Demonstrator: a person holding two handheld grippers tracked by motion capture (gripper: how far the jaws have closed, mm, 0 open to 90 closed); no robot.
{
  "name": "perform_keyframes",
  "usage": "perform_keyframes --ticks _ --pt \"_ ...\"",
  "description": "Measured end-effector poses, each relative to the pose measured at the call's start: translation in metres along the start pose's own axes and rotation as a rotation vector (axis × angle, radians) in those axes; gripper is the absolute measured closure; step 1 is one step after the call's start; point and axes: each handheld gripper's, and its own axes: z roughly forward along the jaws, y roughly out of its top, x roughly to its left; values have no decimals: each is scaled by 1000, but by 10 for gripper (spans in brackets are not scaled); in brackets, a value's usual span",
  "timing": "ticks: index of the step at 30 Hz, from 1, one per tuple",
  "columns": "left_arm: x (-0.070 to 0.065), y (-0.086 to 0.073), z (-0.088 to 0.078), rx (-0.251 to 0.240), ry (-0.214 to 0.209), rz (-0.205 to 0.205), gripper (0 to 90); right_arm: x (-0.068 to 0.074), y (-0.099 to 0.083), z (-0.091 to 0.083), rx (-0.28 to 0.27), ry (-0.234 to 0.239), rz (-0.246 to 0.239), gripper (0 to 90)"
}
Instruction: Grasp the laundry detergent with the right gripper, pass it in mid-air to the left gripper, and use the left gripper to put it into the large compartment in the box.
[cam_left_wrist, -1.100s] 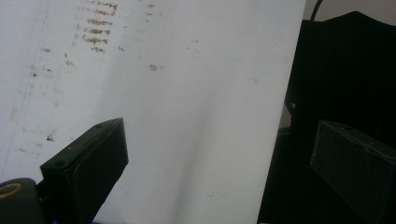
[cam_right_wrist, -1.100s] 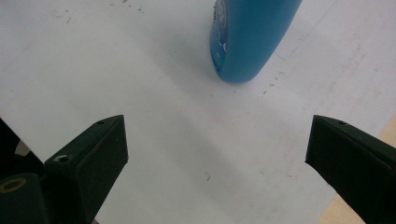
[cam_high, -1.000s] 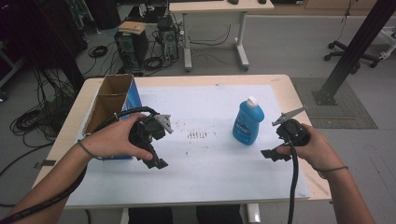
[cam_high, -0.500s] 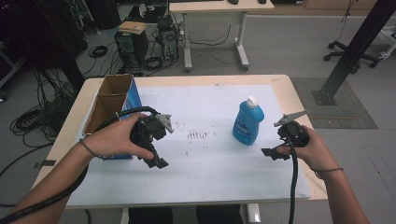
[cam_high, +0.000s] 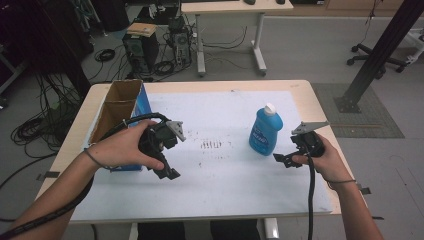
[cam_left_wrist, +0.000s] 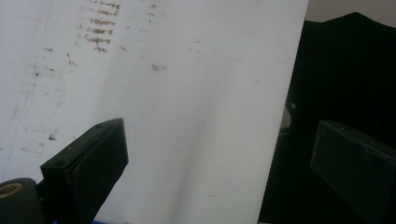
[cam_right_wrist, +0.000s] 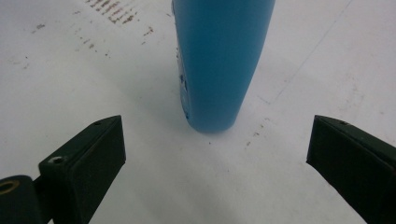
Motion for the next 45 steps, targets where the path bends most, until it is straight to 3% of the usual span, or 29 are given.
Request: perform_keyframes --ticks 7,20,23,25,26,45 --pt "1 -1 3 6 -5 -1 42 -2 -3 10 -65 5 20 39" --pt "2 -1 6 6 -12 -6 42 -4 -3 24 -131 15 39 37" --pt "2 -1 7 6 -12 -6 42 -5 -2 29 -172 14 45 37" --pt "1 -1 7 7 -13 -5 42 -5 -2 29 -172 14 45 37" --pt "1 -1 7 7 -13 -5 42 -5 -1 33 -206 20 46 37" --pt "0 0 7 3 -13 -4 42 -3 4 44 -258 42 39 26"
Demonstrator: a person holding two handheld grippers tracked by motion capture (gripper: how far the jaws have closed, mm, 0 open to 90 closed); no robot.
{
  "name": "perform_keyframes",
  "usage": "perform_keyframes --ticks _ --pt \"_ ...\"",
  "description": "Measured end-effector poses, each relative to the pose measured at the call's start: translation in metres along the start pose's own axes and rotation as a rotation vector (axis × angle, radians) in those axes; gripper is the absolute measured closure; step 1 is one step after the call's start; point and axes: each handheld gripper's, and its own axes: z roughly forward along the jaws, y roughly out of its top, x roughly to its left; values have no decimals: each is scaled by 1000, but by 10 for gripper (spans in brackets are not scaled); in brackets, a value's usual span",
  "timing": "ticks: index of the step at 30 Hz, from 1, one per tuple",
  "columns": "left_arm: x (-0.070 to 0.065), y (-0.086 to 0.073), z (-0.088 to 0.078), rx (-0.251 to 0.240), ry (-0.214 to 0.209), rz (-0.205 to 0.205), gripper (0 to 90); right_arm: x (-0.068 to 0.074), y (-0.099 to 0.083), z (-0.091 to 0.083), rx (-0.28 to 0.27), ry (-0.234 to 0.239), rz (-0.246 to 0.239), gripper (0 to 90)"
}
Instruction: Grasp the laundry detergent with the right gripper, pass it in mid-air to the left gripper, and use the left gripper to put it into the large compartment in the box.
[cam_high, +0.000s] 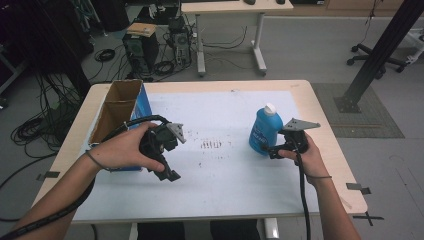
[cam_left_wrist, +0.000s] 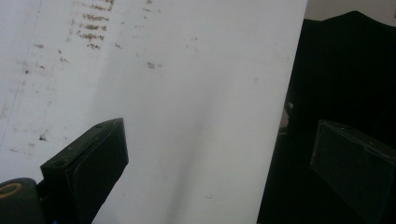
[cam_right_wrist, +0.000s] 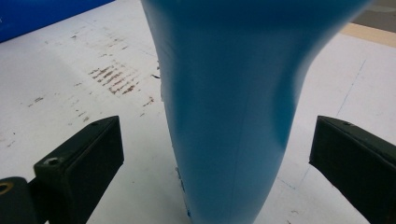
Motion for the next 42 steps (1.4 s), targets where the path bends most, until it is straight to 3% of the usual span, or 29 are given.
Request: perform_keyframes --ticks 22,34,42 --pt "-1 0 -1 -2 2 4 42 2 -1 11 -72 1 -10 30" --pt "-2 -2 -1 0 1 -1 43 4 -3 14 -81 0 -14 40" --pt "-2 -1 -2 2 5 3 43 3 -3 15 -90 -7 -20 101"
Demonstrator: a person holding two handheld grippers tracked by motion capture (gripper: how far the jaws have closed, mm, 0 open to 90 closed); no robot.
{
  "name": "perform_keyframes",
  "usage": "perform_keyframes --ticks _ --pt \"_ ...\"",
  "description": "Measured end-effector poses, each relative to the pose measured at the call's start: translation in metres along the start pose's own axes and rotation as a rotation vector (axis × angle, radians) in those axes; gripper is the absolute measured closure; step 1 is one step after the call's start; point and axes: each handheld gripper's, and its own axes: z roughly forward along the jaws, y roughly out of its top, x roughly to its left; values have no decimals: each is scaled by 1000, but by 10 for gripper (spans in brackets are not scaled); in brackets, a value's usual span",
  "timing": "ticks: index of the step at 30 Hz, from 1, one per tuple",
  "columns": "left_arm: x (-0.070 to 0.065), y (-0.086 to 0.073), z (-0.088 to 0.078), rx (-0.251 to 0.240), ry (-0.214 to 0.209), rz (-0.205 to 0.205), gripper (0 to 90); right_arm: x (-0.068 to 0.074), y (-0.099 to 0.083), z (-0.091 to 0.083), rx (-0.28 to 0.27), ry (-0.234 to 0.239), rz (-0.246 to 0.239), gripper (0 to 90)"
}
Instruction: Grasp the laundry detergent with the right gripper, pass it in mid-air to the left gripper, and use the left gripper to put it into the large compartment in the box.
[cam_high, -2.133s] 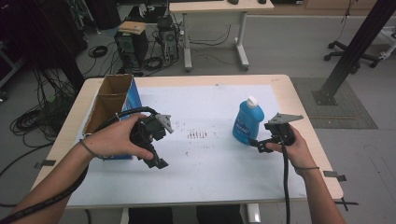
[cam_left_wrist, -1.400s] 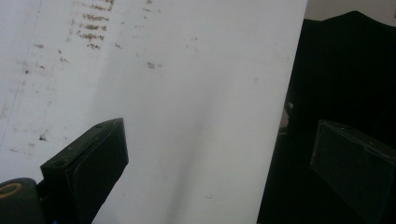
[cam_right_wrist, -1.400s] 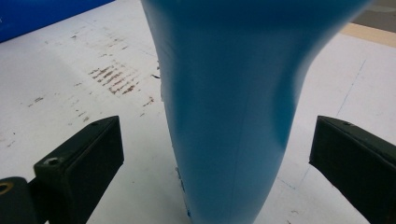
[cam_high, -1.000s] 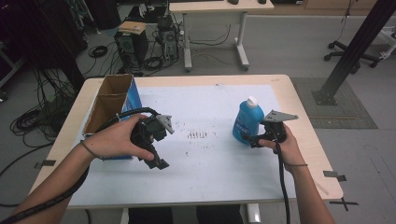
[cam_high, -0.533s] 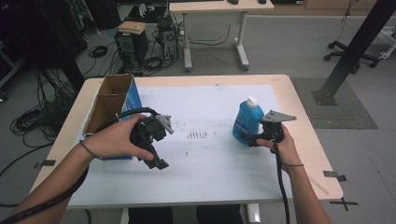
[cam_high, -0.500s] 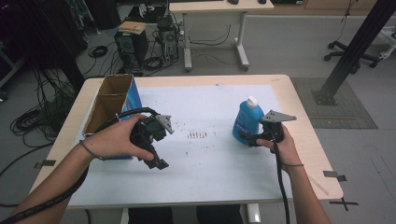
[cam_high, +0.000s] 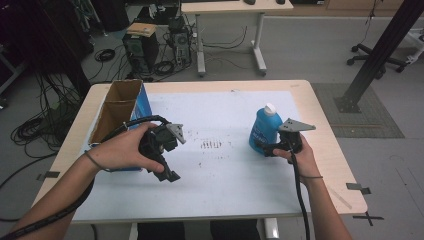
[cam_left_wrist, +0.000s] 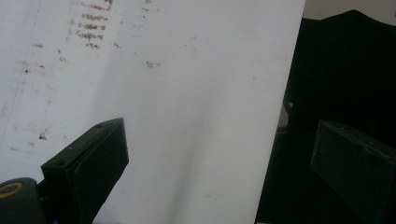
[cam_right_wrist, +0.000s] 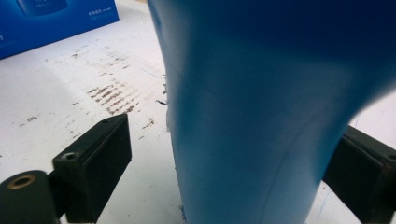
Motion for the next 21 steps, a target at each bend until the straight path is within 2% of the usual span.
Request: perform_keyframes --ticks 11,14,19,21 --pt "-1 1 2 7 -4 -1 44 1 1 1 2 -1 -17 146" --pt "-1 0 1 11 -3 -1 44 0 1 0 -1 -2 -20 191" --pt "-1 0 1 7 -2 -2 44 1 1 0 -4 -5 -29 209" --pt "-1 0 0 5 -2 -1 44 1 1 0 -5 -4 -29 251"
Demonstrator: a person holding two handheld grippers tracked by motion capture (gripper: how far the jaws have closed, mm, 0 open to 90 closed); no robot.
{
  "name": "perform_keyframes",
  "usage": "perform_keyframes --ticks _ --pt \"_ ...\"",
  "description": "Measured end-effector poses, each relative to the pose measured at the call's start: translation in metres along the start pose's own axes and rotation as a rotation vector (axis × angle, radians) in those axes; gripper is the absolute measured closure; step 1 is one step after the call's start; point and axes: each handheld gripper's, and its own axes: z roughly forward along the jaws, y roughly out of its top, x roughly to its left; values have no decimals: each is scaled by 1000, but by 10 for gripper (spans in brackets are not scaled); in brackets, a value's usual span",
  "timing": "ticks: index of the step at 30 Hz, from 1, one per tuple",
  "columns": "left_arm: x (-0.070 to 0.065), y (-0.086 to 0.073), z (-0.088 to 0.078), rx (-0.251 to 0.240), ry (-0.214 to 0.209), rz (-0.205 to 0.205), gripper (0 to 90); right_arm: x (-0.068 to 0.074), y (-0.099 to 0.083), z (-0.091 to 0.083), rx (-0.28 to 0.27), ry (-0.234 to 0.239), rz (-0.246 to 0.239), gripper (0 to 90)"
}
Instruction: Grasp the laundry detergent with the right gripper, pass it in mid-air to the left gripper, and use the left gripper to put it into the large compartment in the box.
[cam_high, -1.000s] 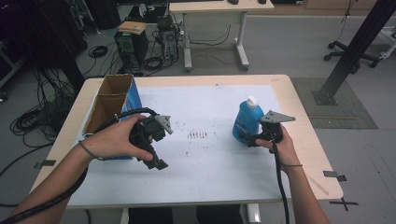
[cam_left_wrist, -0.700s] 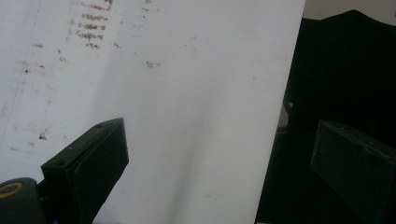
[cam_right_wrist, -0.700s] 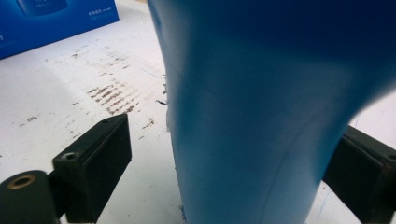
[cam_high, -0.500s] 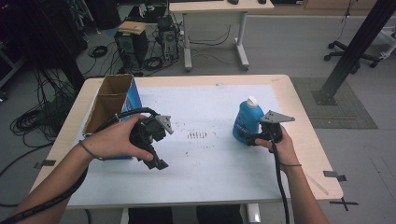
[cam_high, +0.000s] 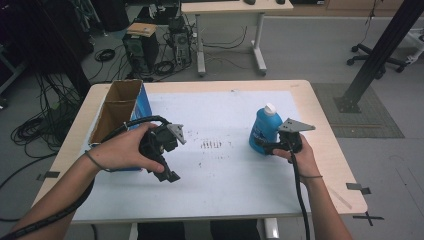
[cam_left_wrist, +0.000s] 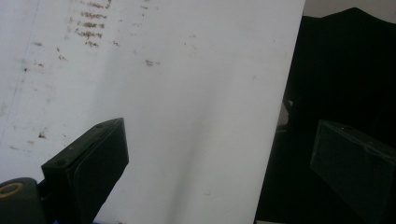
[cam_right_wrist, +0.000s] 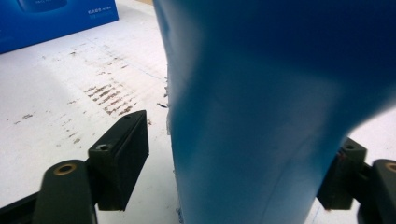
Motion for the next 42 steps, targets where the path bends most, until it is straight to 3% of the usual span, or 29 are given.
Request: perform_keyframes --ticks 25,42 --pt "-1 2 1 6 -1 4 44 -2 -2 -2 -10 -19 -10 411" --pt "-1 4 1 4 -1 7 44 -4 -3 -2 -19 -8 -7 432"
